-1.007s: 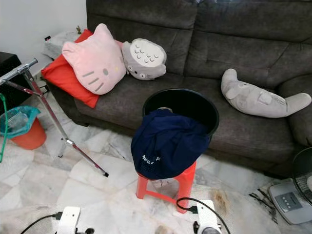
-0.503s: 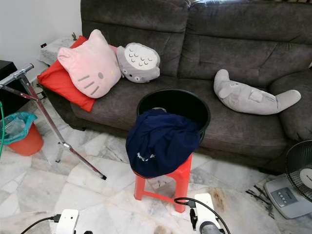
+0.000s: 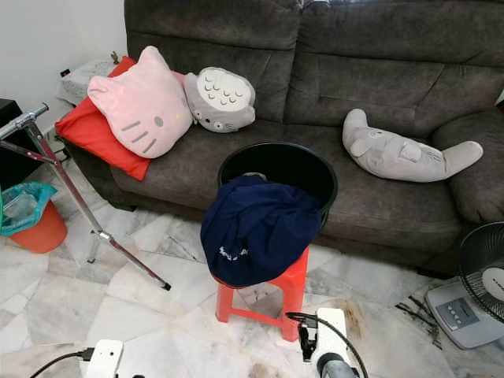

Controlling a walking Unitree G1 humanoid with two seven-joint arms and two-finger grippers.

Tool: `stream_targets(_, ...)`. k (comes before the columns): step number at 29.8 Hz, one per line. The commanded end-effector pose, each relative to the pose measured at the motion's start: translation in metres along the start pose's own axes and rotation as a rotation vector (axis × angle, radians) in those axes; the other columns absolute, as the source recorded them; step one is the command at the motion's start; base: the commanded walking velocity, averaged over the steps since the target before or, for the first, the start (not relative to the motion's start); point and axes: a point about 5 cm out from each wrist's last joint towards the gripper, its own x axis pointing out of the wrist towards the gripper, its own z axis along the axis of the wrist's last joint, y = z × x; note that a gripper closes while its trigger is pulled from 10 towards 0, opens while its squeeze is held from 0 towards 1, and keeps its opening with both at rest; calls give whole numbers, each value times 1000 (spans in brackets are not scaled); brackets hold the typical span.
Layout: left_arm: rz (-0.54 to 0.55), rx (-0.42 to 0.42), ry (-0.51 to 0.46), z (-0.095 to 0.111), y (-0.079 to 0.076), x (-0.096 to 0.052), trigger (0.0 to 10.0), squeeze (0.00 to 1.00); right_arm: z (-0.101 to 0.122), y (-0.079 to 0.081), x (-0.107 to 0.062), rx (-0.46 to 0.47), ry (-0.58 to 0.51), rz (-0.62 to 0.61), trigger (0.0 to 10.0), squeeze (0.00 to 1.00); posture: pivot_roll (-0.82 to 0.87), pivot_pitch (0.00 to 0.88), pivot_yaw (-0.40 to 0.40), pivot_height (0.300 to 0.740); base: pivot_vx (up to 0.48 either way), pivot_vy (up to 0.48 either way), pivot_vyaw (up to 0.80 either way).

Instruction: Hang hanger

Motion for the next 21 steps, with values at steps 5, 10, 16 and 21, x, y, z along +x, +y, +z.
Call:
stream_targets(5, -4, 37, 24, -7, 3, -2, 10000, 0, 12, 5, 3, 56, -71, 57, 10000, 0, -16, 0, 7, 740, 0, 0, 0)
stream_targets(10, -5, 39, 21, -7, 2, -2, 10000, 0, 12, 9, 2, 118, -89, 113, 10000, 0, -15, 0, 9, 740, 0, 0, 0)
stream_targets(16, -7, 43, 16, -5, 2, -1, 10000, 0, 15, 18, 0, 364, -129, 174, 10000, 0, -14, 0, 11, 740, 0, 0, 0)
stream_targets(21, -1, 47, 3, 0, 3, 0, 10000, 0, 52, 19, 13, 414, -194, 309, 10000, 0, -13, 0, 16, 740, 0, 0, 0)
